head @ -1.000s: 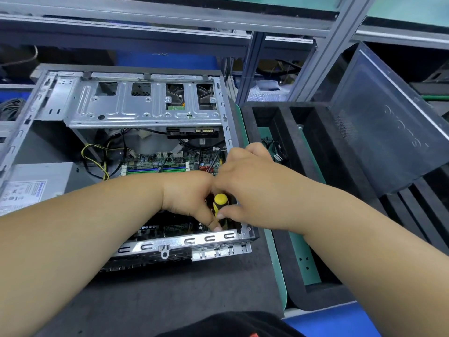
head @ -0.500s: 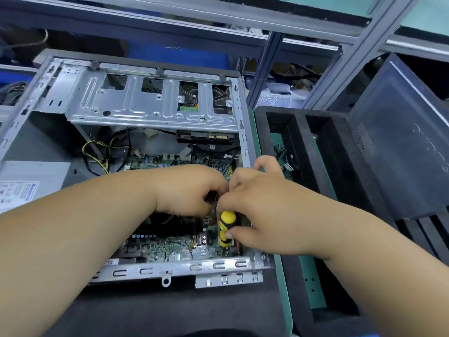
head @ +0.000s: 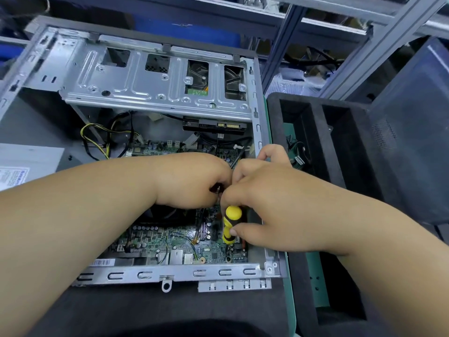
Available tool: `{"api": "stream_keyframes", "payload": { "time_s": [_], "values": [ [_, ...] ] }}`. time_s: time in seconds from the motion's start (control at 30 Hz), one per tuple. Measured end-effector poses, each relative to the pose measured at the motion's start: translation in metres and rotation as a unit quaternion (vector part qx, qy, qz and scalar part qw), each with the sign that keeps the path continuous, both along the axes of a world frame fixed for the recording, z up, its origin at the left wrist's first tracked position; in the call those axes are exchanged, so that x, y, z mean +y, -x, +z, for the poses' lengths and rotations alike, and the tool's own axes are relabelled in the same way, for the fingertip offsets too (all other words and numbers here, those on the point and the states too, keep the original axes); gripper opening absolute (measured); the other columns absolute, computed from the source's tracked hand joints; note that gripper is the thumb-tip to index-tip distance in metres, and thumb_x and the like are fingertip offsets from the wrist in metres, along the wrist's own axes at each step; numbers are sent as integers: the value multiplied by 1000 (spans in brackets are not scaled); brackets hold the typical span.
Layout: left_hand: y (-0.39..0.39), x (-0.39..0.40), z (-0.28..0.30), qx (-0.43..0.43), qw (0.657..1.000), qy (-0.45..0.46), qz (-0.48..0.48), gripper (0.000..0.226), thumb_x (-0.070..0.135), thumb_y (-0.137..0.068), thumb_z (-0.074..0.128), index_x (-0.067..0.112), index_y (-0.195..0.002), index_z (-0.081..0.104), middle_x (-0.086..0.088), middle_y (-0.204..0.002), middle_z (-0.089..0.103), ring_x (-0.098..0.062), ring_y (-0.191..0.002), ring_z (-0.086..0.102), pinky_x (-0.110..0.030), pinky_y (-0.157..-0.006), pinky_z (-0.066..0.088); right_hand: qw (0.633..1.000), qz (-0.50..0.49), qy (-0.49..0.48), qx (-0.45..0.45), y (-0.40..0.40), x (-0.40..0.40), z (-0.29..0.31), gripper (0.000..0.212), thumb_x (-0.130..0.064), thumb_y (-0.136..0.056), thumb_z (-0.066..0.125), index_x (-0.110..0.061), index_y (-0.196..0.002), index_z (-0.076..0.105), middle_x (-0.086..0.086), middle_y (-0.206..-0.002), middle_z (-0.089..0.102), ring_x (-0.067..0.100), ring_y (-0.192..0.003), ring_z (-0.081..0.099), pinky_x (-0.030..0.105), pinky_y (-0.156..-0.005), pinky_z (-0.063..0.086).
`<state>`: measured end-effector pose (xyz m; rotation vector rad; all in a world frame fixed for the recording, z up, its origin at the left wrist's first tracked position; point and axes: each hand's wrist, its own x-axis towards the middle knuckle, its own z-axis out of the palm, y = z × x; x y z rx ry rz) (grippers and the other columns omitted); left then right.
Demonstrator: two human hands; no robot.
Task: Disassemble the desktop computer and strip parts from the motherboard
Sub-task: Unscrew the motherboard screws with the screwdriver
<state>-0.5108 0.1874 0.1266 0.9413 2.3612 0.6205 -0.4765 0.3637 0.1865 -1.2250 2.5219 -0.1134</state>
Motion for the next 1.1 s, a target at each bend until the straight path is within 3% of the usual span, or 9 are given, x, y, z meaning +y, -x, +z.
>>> {"api": "stream_keyframes", "payload": {
  "time_s": [0.23,0.3,0.37,0.43,0.57,0.67,0.83,0.97,1.1],
  "values": [
    [0,0,1,-7,1000,25,-9,17,13,-83,59,19,-98,65,2,-102,61,-18,-89,58,-33,-79,48,1000,5,1,1,-1,-2,-4,19,-48,-87,59,-30,-89,65,-8,-85,62,5,-103,44,37,-99,13],
    [1,0,1,-10,1000,25,-12,13,13,-82,59,26,-86,61,4,-97,60,-18,-85,57,-32,-75,48,1000,2,7,2,-1,0,-3,20,-50,-87,59,-32,-91,65,-8,-87,61,4,-102,42,37,-100,13],
    [0,1,2,-9,1000,23,-10,25,13,-82,59,34,-71,50,5,-90,59,-18,-80,57,-31,-71,48,1000,-3,22,1,0,1,-2,21,-51,-86,60,-33,-95,66,-7,-90,59,3,-101,40,34,-99,11],
    [0,1,1,-12,1000,20,-5,24,11,-79,60,31,-71,49,4,-88,60,-17,-78,58,-32,-69,48,999,-6,42,3,0,4,2,21,-51,-85,62,-33,-96,68,-7,-91,59,2,-100,36,32,-97,11],
    [-1,-3,5,-50,999,-8,8,33,3,-73,64,34,-69,53,24,-68,59,7,-62,53,-8,-53,35,994,-32,106,-2,4,9,19,16,-45,-84,67,-33,-94,69,-7,-89,60,-1,-97,38,28,-92,14],
    [0,-9,14,-111,994,-17,12,46,-1,-72,63,44,-64,55,26,-57,55,7,-51,51,-5,-47,33,986,-65,153,13,9,12,30,17,-45,-82,65,-32,-93,68,-7,-88,62,4,-100,49,30,-93,19],
    [3,-16,21,-176,984,-19,-12,50,-1,-73,68,37,-106,68,16,-93,68,3,-66,58,-11,-56,44,957,-148,246,44,10,16,42,16,-40,-80,64,-28,-90,68,-9,-86,64,8,-97,52,30,-94,23],
    [7,-20,14,-181,982,-37,44,34,12,-74,81,30,-101,71,12,-91,71,-6,-76,63,-23,-77,51,931,-212,290,60,7,18,40,14,-38,-80,64,-29,-89,67,-9,-86,62,8,-96,51,32,-98,24],
    [13,-24,9,-155,985,-43,69,22,26,-77,81,33,-96,72,13,-85,71,-1,-70,59,-14,-71,47,916,-264,295,67,3,20,34,14,-42,-80,61,-31,-88,65,-5,-88,59,22,-100,49,25,-96,23]
  ]
}}
